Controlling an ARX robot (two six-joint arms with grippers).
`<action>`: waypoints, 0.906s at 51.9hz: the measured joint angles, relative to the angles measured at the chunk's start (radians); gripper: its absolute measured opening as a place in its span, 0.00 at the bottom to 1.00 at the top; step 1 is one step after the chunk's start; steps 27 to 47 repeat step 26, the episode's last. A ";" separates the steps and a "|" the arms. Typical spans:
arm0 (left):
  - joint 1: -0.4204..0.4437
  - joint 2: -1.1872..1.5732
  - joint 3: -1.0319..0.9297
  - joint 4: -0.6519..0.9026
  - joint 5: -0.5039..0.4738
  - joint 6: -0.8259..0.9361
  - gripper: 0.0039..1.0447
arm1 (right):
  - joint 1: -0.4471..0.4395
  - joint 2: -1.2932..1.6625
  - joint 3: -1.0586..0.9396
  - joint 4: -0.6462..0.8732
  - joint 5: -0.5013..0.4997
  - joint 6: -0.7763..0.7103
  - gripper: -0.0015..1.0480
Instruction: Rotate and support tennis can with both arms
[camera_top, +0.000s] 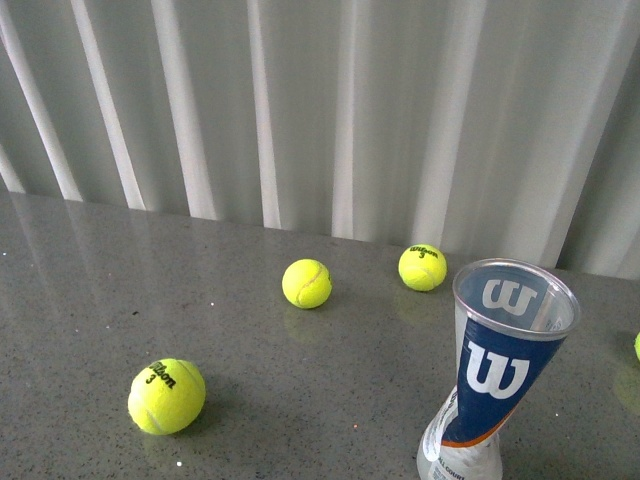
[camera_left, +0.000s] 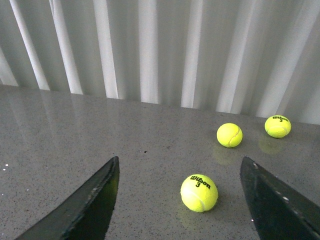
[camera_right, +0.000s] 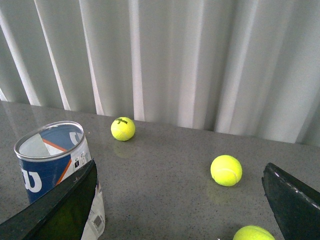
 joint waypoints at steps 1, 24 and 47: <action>0.000 0.000 0.000 0.000 0.000 0.000 0.73 | 0.000 0.000 0.000 0.000 0.000 0.000 0.93; 0.000 0.000 0.000 0.000 0.000 0.000 0.94 | 0.000 0.000 0.000 0.000 0.000 0.000 0.93; 0.000 0.000 0.000 0.000 0.000 0.000 0.94 | 0.000 0.000 0.000 0.000 0.000 0.000 0.93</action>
